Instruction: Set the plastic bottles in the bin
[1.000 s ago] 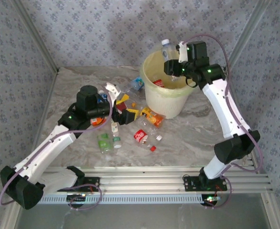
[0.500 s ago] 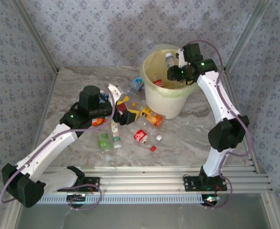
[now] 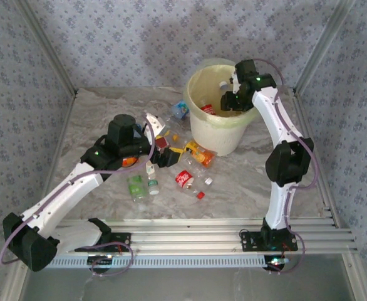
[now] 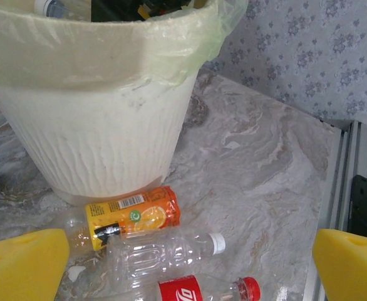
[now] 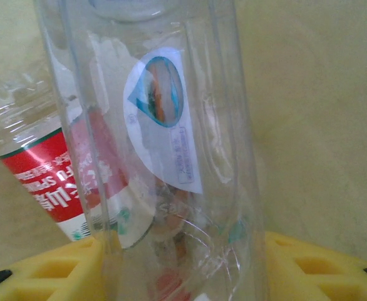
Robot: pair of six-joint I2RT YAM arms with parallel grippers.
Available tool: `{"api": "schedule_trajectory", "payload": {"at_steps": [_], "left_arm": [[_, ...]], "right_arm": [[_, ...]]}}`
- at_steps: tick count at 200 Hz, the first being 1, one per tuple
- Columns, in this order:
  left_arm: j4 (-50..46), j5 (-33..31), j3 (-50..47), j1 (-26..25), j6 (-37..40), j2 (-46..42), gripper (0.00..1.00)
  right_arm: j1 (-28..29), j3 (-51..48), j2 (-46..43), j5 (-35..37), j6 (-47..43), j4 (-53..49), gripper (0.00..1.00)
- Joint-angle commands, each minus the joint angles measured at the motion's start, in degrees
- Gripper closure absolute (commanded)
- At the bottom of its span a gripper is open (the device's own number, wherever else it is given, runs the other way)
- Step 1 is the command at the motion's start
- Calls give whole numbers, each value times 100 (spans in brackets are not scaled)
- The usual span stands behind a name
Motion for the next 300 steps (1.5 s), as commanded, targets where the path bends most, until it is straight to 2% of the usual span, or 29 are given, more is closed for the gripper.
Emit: {"api": "schedule_trajectory", "payload": {"at_steps": [1,58,117,148,206,300], "left_arm": [[-70,-71,187,-60,182,2,0],[-115,-275,155,-71,277,-27,0],[-126,-358,121,-77,319,-47,0],[30,-380,0,-40,249,-149,0],[246,-199,-80,182,-54,-97,0],[222,-226,-165,211,-60,-92,0]], "right_arm": [[-54,315,216,37,-117,-387,43],[-54,451,416,76,-117,-454,37],[-27,453,244,242,-99,-431,24],[-25,443,75,298,-108,-422,21],[15,349,-674,398,-184,-247,21],[531,-741,-2389,394,-380,79,22]]}}
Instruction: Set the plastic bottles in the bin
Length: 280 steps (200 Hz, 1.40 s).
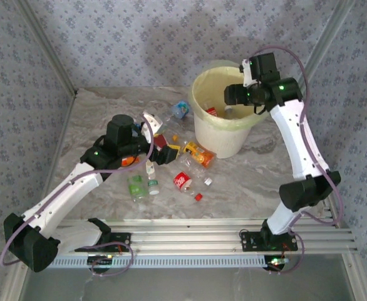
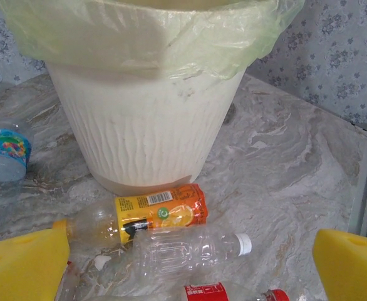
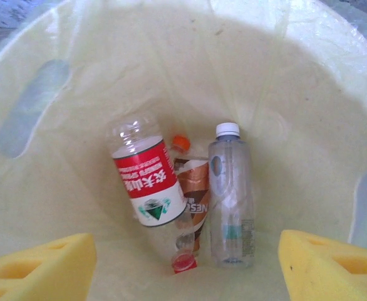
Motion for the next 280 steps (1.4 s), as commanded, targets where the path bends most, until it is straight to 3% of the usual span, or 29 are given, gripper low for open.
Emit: {"api": "schedule_trajectory", "payload": {"at_steps": [1,46,79,132,205,280], "left_arm": [[83,89,-25,29,-38,-84,0],[-160,19,51,32,205,-151,0],[-430,-149,73,32,578,-278,0],[-1270,-365,333,-95,1084,-312,0],[-1245,-542,-22,-392,920,-544,0],[-947,-714,-168,-570,646,-530,0]], "right_arm": [[175,-307,-349,31,-179,0,22],[938,-1248,-1331,279,-201,90,23],[1805,-1962,-2025,696,-141,167,27],[2737,-3262,-2689,737,320,551,32],[2989,-5199,-2762,652,792,2088,36],[2795,-5538,-1597,-6,418,2970,35]]}}
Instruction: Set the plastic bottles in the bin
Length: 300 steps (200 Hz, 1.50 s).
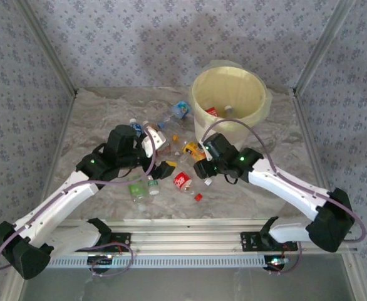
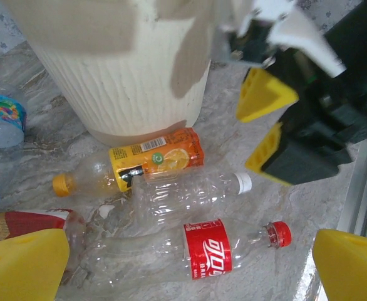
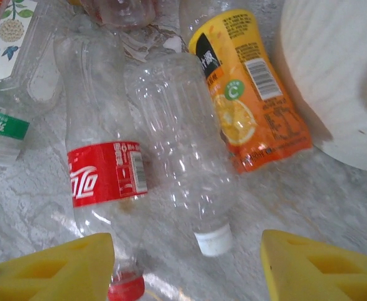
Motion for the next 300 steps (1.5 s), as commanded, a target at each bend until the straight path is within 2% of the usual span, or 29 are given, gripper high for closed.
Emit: {"api": "schedule_trajectory", "payload": {"at_steps": [1,55,135,268,300], "left_arm": [[207,-103,-28,-69,-121,-40,0],[168,-105,-10,-79,-86,-4,0],[168,4,9,-79,-84,68,0],[156,31,23,-82,-103,94,0],[157,36,28,-79,-118,94,0]], "right_arm": [[-72,23,357,-373,-231,378,35],[-366,192,1195,-700,-711,393,36],[-459,460,1999,-643,-999,334,35],[-431,596,2639,-778,-1101,396,23],[-424,658,2759,-784,-1101,445,24]]}}
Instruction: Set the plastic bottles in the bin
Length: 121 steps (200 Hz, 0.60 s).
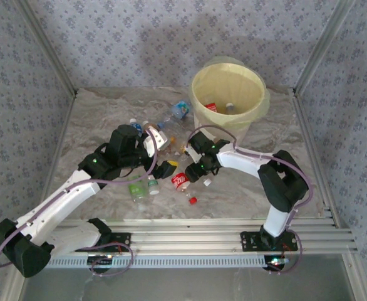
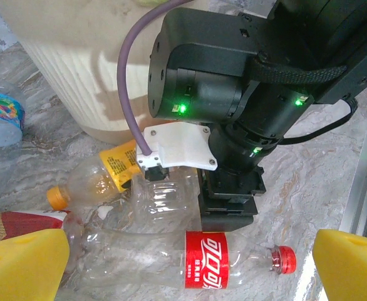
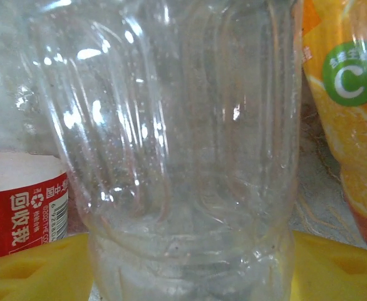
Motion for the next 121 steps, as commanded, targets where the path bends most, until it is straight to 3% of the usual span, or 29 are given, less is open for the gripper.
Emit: {"api": "schedule_trajectory", "payload": {"at_steps": [1,54,121], "left_arm": [[73,116,26,-31,-56,-2,0],[104,109,25,-33,-114,-11,0],[406,160,-96,-22,-389,-117,0]], "right_arm": [[-6,175,181,-14,-61,1,24],[38,156,61,93,-51,-32,32],[226,-285,-696,433,232,22,39]]}}
